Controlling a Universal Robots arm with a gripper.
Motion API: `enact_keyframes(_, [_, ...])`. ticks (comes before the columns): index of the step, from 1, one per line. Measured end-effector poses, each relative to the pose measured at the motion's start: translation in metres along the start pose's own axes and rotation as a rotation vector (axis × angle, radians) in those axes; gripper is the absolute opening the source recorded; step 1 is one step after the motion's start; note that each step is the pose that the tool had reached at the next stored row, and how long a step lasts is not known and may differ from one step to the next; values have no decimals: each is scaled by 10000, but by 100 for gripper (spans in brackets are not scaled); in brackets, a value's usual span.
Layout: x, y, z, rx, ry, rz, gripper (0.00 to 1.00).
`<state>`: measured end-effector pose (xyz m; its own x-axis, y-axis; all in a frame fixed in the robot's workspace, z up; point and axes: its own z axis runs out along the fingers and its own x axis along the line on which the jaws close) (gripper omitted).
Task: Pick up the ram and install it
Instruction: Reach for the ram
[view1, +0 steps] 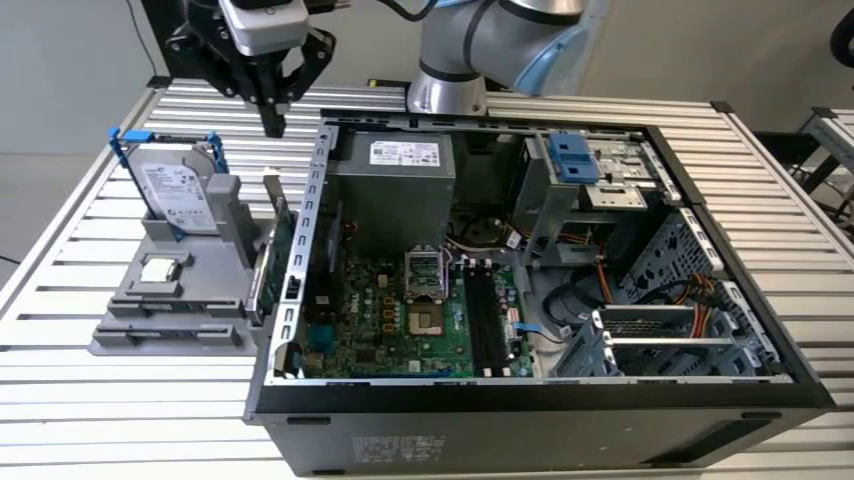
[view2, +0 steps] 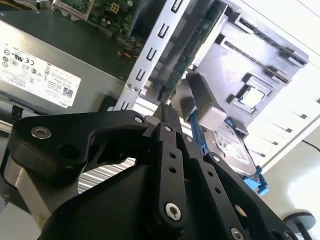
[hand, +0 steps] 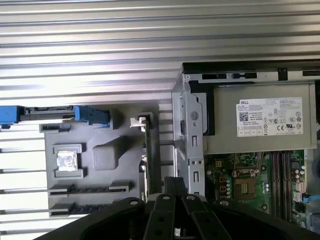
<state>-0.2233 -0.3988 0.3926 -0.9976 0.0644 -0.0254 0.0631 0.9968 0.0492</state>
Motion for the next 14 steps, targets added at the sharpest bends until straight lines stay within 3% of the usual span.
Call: enact_keyframes(14, [635, -40, -18, 0, 0, 0, 0])
